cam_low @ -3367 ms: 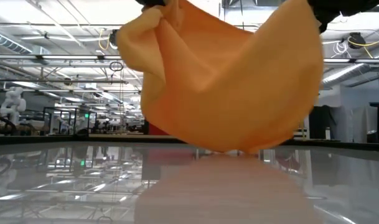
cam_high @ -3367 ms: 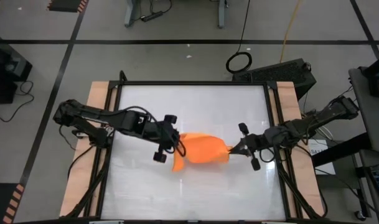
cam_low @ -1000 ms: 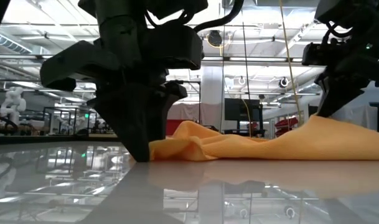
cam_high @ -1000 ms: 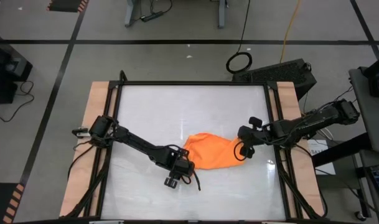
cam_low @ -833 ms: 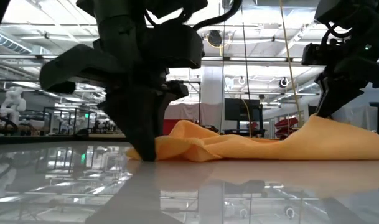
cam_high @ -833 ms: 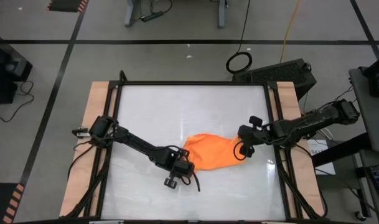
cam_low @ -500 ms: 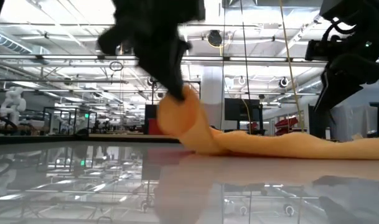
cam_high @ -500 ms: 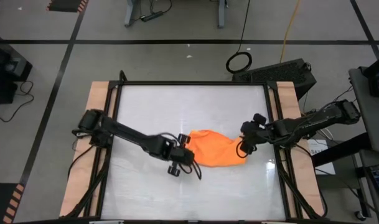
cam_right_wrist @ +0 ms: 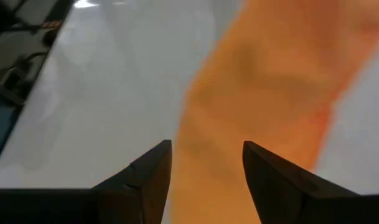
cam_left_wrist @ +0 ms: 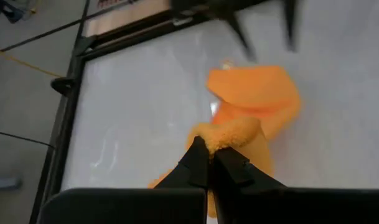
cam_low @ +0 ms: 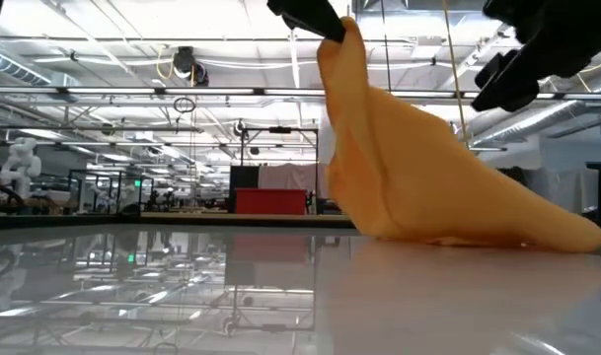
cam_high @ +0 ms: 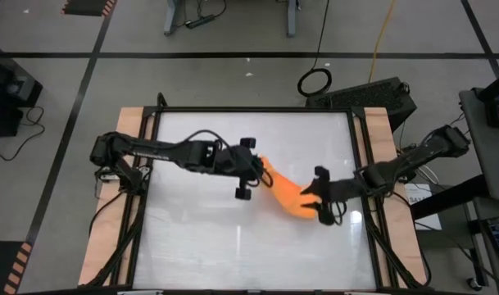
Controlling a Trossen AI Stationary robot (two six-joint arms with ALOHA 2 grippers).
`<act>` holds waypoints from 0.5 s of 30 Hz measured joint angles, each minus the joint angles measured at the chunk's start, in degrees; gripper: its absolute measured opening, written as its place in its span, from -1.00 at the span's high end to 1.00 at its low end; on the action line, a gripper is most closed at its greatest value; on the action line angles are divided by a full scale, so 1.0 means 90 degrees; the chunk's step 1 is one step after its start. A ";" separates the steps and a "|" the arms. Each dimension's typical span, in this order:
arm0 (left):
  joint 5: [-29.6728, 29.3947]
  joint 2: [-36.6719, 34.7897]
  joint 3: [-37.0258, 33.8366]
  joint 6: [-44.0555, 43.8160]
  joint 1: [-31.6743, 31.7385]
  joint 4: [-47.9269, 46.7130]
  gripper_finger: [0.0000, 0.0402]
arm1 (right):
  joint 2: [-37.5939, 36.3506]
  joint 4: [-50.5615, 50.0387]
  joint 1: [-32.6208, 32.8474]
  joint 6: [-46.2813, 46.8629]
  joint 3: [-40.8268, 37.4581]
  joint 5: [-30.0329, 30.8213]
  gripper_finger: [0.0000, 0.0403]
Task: Roll towel
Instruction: Fold the towel
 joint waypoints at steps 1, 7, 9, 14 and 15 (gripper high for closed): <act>0.0015 0.0000 0.0045 0.0000 0.0073 0.0013 0.98 | 0.0115 0.0130 0.0142 -0.0026 0.0000 0.0000 0.09; 0.0091 0.0000 0.0283 0.0000 0.0394 0.0016 0.99 | 0.1071 0.1231 0.0821 -0.0099 -0.0002 0.0022 0.16; 0.0208 -0.0002 0.0323 -0.0002 0.0452 0.0145 0.99 | 0.1504 0.1767 0.0955 -0.0218 -0.0002 0.0024 0.17; 0.0250 0.0000 0.0323 -0.0003 0.0568 0.0217 0.99 | 0.2661 0.3182 0.1068 -0.0561 -0.0002 0.0026 0.18; 0.0245 -0.0002 0.0323 -0.0028 0.0578 0.0234 0.99 | 0.2885 0.3444 0.1061 -0.0612 -0.0002 0.0027 0.18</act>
